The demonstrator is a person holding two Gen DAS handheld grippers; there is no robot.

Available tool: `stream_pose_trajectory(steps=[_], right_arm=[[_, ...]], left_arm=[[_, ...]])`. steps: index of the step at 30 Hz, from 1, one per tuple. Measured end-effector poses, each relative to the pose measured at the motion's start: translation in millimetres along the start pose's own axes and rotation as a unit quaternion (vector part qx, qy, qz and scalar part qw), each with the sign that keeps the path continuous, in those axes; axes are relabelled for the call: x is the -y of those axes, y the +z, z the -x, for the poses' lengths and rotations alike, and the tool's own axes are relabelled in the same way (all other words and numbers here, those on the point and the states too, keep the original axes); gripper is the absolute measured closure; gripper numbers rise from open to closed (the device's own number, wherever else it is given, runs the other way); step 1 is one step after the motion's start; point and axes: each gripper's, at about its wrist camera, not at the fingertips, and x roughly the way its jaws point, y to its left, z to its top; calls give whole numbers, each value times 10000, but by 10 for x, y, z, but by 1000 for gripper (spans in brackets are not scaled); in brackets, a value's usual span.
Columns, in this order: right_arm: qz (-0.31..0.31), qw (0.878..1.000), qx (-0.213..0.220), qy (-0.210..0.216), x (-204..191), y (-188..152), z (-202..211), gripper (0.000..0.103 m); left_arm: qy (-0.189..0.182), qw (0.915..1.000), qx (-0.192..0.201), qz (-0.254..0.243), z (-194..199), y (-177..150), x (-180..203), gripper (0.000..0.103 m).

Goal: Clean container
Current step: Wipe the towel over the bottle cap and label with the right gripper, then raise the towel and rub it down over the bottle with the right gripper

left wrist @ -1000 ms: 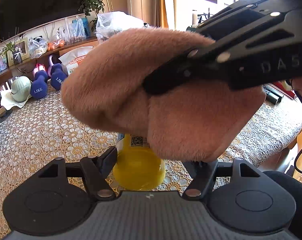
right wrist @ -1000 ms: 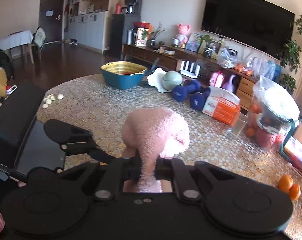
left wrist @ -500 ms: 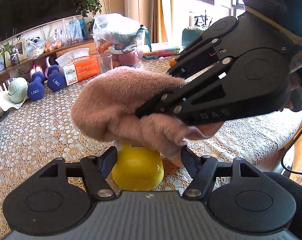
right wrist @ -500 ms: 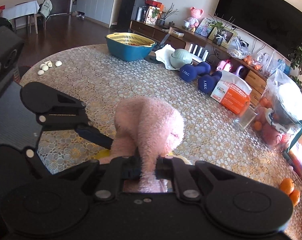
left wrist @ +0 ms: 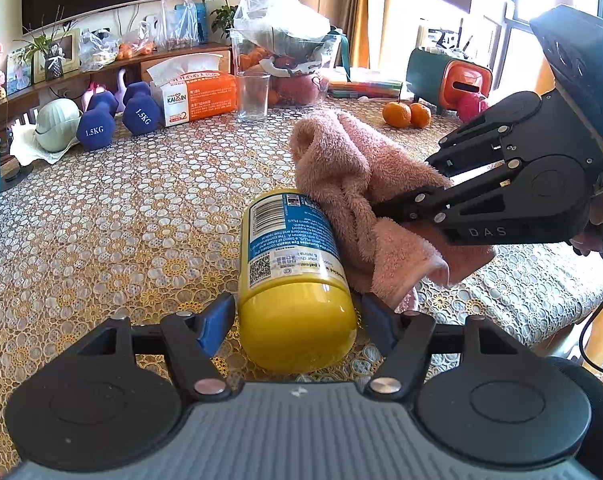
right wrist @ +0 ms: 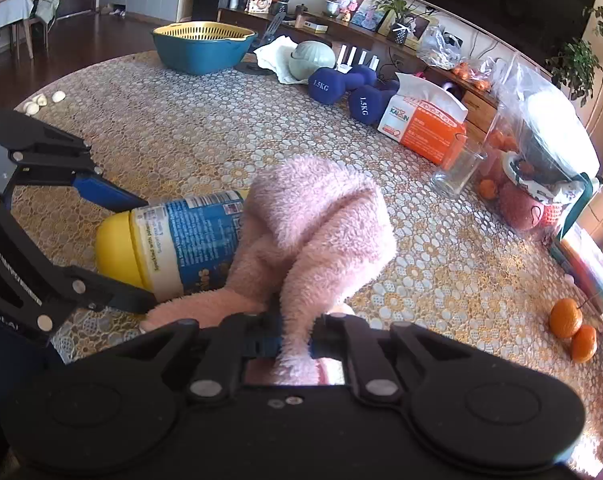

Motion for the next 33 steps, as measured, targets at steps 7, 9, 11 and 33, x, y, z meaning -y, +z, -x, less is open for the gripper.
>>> stream_pose_trajectory(steps=[7,9,11,33], right_arm=[[-699,9971,287,64,152,-58,78,83],[-1079,9932,369,221,266,-56,132,69],[-1365,9890,449,341,342,-48,162,52],[-3139,9491,141,225,489,301,-559,36]], left_arm=[[19,10000,-12,-49,-24,-15,8,35],[9,10000,-11,-40,-28,-21,9,35],[15,10000,-10,-46,-25,-23,10,35],[120,9997,-16,-200,-95,-2,51,37]])
